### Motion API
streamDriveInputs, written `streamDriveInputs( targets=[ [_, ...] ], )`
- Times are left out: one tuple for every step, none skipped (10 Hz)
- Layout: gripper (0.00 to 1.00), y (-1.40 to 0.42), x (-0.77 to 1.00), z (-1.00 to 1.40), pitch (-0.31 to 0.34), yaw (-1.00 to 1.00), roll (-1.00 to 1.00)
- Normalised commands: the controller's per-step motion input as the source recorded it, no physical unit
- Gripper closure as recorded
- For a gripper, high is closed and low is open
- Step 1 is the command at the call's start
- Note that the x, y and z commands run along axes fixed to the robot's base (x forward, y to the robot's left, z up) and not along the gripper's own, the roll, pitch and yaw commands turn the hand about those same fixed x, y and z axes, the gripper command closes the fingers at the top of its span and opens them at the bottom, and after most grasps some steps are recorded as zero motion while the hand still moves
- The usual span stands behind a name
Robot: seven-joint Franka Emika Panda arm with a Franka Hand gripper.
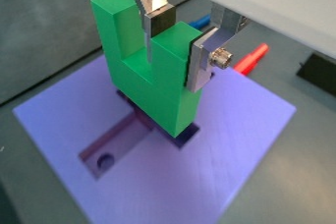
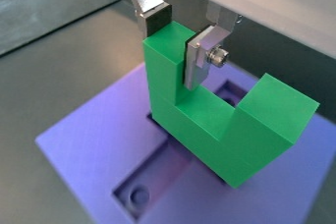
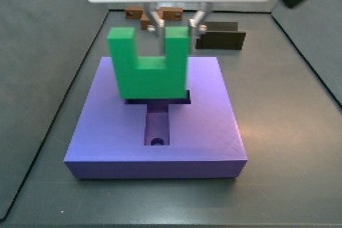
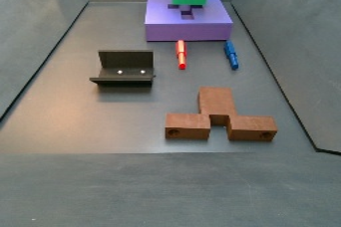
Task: Pick up the green object. Move up. Move to above the board. Insert the green object.
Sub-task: Insert the green object.
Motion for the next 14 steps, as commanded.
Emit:
streamDriveInputs(
  targets=[
    [1.00,-0.27,0.36,-0.17,0.079,0.00,0.30],
    [1.00,-0.11,0.10,-0.18,0.096,0.00,0.36],
    [1.00,0.00,0.00,-0.21,0.044,0.03,0.20],
    [1.00,0.00,-0.04,-0.07,0.006,0.07,0.19],
    [1.00,0.01,-0.18,0.00,0.000,0.07,0.24],
    [1.00,0.02,-0.34,0.00,-0.006,0.10,0.12],
    [1.00,0.03,-0.32,0.00,-0.084,0.20,0.00],
    [1.00,0.00,-0.04,0.00,-0.039,0.18,0.06],
    [1.00,0.00,0.29,0.00,0.000,0.04,0.12],
    [1.00,-0.05,0.56,0.00,0.067,0.00,0.15],
    [1.00,-0.07,0.60,0.00,0.087,0.00,0.19],
    [1.00,-0.01,0.47,0.00,0.071,-0.03,0.19],
    [1.00,0.00,0.17,-0.05,0.046,-0.07,0.20],
    [1.00,0.05,0.00,-0.10,0.023,-0.05,0.18]
  ],
)
